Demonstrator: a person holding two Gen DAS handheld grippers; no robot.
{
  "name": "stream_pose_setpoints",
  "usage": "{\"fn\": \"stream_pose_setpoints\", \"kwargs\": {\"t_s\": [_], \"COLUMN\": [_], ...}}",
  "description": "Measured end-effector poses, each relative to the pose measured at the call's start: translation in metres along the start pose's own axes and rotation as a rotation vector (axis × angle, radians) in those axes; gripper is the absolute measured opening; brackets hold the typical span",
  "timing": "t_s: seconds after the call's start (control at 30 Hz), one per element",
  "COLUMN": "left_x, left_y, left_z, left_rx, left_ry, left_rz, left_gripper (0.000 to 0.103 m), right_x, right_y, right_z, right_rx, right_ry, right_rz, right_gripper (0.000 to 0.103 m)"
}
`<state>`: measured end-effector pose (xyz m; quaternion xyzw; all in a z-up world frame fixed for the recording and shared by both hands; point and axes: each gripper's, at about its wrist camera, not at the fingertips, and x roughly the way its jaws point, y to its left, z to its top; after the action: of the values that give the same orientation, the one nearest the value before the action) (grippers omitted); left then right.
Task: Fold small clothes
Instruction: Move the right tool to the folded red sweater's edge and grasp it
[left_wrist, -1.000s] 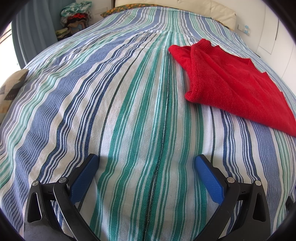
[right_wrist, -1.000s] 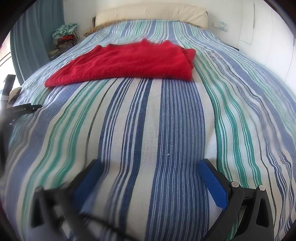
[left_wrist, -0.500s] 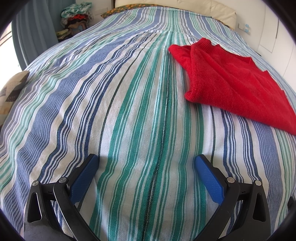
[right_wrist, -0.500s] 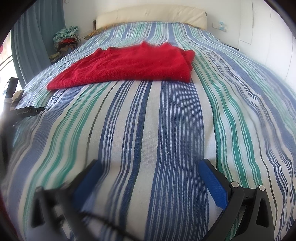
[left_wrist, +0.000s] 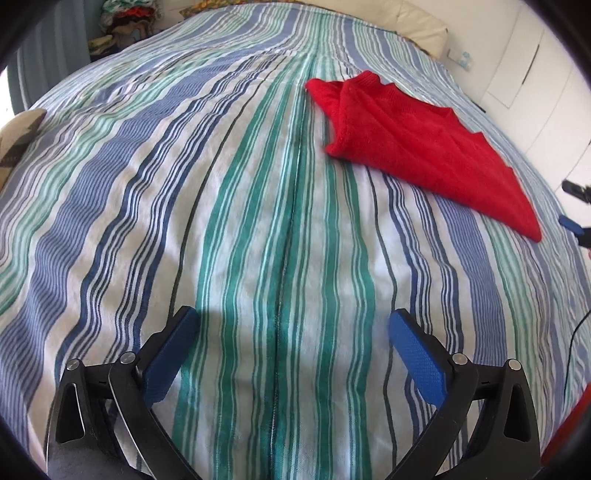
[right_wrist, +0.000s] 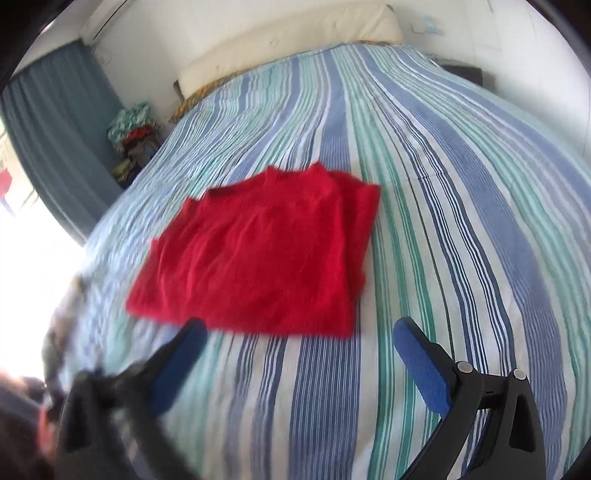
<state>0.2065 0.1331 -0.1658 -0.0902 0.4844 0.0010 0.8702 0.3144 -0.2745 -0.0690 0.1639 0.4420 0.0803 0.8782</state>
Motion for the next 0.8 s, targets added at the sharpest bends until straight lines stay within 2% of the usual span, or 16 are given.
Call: {"fn": "stream_pose_setpoints", "kwargs": {"t_s": [0.1,0.17,0.23,0.3,0.33,0.37,0.47,0.53,0.67,0.8], "left_x": [0.012,0.015,0.015,0.015,0.015,0.016,0.016,0.018,0.018,0.017], "left_y": [-0.011,-0.015,-0.015,-0.013,-0.012,-0.011,-0.013,-0.014,-0.015,-0.014], "left_z": [-0.004,-0.006,-0.003,-0.003,-0.002,-0.002,-0.001,0.000,0.001,0.000], "left_rx": [0.080,0.107,0.107,0.098,0.095,0.093,0.093,0.095,0.096,0.093], "left_ry": [-0.029,-0.052,-0.049,-0.046,-0.043,-0.041,-0.036,-0.033,-0.030,-0.035], "left_rz": [0.049,0.068,0.073,0.062,0.058,0.057,0.067,0.078,0.082,0.075], "left_gripper": [0.103,0.103,0.103,0.103,0.103,0.103,0.103,0.103,0.103,0.103], "right_x": [0.046,0.076,0.103,0.120,0.122,0.123,0.108,0.094,0.091,0.132], "right_y": [-0.040,-0.059,-0.066,-0.058,-0.052,-0.046,-0.020,0.017,0.117,0.220], "right_z": [0.040,0.050,0.050,0.050,0.051,0.054,0.071,0.088,0.111,0.095], "right_rx": [0.190,0.329,0.404,0.377,0.340,0.314,0.249,0.155,0.008,-0.136], "right_ry": [0.010,0.026,0.068,0.100,0.103,0.110,0.094,0.081,0.092,0.148], "right_rz": [-0.007,0.019,0.055,0.039,0.027,0.037,0.042,0.045,0.123,0.156], "right_gripper": [0.100,0.093,0.087,0.069,0.032,0.010,0.010,0.010,0.010,0.010]}}
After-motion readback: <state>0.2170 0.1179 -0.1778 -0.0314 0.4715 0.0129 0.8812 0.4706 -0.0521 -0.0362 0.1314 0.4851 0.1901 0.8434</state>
